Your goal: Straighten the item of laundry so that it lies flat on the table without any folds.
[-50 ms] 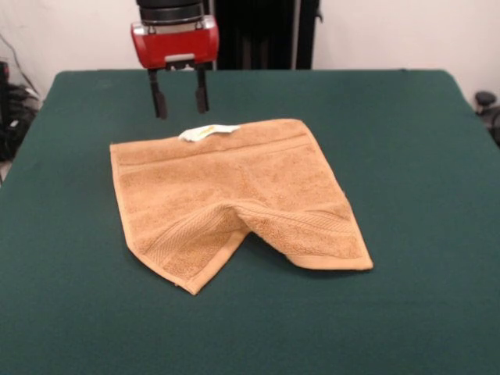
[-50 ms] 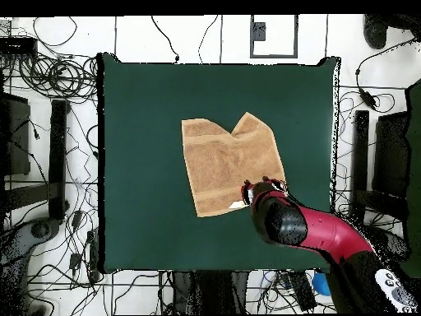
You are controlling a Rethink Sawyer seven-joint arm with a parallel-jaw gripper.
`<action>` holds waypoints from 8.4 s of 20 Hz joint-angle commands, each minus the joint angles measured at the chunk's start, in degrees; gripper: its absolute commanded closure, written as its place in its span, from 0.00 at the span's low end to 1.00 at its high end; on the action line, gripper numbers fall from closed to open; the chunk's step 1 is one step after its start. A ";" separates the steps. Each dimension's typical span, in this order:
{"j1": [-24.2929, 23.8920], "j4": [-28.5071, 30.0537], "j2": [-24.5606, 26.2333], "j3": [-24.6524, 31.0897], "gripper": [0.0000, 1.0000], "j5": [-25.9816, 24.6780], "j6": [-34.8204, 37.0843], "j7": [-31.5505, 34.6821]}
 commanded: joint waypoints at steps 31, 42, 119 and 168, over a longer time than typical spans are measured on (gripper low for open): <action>2.98 -1.49 2.92 1.84 0.00 1.93 0.67 9.77; 2.34 -1.24 3.10 2.66 0.00 1.87 0.79 9.29; 31.93 -14.58 17.23 -32.20 0.00 23.63 -21.41 23.31; 16.05 -17.84 17.97 -7.31 0.00 33.64 -7.22 20.89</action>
